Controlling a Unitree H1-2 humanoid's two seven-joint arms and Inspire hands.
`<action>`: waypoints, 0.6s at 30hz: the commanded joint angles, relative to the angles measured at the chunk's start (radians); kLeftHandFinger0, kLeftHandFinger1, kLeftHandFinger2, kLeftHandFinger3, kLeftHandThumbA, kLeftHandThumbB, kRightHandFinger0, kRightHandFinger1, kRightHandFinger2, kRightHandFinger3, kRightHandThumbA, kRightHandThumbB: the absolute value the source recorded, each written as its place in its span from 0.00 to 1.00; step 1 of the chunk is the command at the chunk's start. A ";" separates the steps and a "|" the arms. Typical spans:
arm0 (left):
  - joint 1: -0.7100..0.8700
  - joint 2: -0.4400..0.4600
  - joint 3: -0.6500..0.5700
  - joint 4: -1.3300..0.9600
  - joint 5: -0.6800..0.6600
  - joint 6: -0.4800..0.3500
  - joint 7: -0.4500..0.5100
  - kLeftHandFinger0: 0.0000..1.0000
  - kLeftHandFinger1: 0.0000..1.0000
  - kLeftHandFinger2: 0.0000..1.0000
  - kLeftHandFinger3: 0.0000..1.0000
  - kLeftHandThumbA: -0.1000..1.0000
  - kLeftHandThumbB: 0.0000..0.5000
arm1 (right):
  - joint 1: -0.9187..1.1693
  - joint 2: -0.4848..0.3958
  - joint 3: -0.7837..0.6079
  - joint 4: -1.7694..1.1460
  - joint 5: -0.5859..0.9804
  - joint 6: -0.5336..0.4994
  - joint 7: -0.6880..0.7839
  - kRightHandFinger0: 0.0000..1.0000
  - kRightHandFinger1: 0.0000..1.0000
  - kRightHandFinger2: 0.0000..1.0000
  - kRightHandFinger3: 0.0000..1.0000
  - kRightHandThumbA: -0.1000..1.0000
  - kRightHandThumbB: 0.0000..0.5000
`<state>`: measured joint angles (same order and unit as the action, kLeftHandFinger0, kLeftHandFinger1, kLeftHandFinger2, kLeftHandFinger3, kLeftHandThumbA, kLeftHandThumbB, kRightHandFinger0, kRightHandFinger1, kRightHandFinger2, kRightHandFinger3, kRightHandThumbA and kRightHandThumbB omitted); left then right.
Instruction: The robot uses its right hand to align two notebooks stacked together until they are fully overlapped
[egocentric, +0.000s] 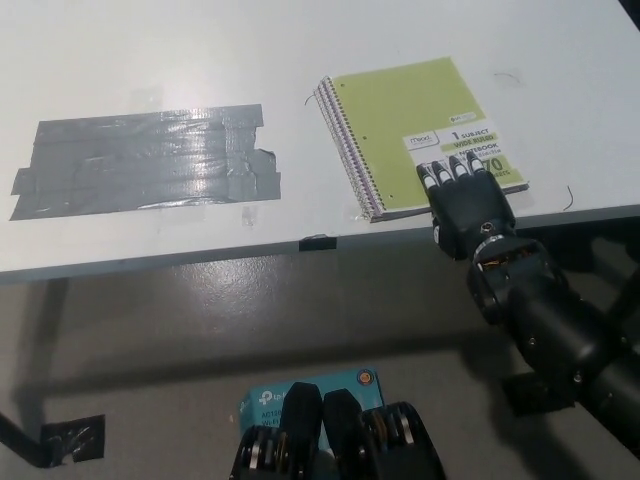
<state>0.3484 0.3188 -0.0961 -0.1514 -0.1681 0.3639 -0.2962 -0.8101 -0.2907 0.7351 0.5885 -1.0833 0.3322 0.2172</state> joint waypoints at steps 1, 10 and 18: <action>0.026 0.018 0.008 -0.017 -0.008 -0.014 -0.022 0.72 0.78 0.76 1.00 1.00 1.00 | 0.005 0.001 -0.011 -0.023 0.006 0.023 0.077 1.00 1.00 1.00 1.00 1.00 0.90; 0.059 0.019 0.017 -0.023 -0.020 -0.007 -0.025 0.68 0.75 0.73 1.00 1.00 1.00 | -0.033 -0.059 -0.091 -0.081 -0.016 0.096 0.062 1.00 1.00 1.00 1.00 1.00 0.89; 0.064 0.033 0.013 -0.009 -0.004 -0.016 -0.027 0.78 0.88 0.80 1.00 1.00 1.00 | -0.068 -0.093 -0.113 -0.137 -0.042 0.077 0.067 1.00 1.00 1.00 1.00 1.00 0.95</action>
<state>0.3904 0.3265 -0.0891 -0.1492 -0.1744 0.3633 -0.3027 -0.8127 -0.3601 0.6452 0.4934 -1.0997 0.3843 0.2636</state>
